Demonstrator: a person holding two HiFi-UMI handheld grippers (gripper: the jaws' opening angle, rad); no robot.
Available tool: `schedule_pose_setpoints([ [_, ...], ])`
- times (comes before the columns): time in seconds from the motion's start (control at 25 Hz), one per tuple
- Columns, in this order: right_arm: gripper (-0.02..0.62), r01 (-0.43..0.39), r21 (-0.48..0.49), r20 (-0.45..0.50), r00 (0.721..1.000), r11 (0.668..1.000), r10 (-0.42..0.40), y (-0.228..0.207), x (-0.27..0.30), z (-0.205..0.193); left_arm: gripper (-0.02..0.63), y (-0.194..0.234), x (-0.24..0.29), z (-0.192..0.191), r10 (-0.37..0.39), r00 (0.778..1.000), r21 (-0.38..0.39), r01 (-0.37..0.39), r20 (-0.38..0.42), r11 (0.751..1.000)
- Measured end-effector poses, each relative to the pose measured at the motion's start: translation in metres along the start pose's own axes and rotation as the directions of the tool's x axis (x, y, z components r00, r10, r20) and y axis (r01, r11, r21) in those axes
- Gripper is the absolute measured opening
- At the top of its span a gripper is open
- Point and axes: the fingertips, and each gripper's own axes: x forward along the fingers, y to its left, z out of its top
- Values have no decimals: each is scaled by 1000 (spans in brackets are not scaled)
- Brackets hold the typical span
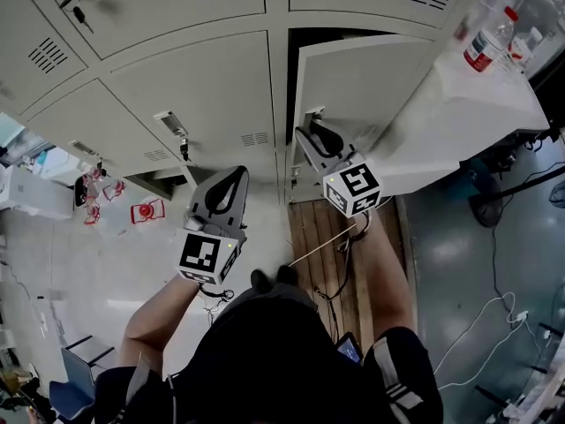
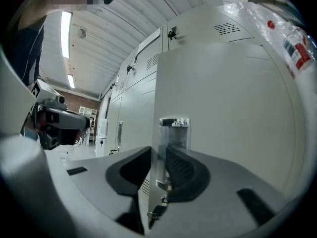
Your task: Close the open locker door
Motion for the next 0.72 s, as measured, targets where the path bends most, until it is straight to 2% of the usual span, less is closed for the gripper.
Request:
schedule_pose_setpoints([
  [0.28,91,-33,26,4,999,999,33,0,3,-1,5,1,5,3,32,999,-8,-32,0,999],
  [0.56,80,-95,112,31,995,989,92,-2,2,0,5,-4,12,5,23,1000,-6,-23,4,1000],
  [0.72,77,-95,105,25,995,990,93,-2,3,0,5,-2,11,-1,28,1000,-6,-28,-10,1000],
])
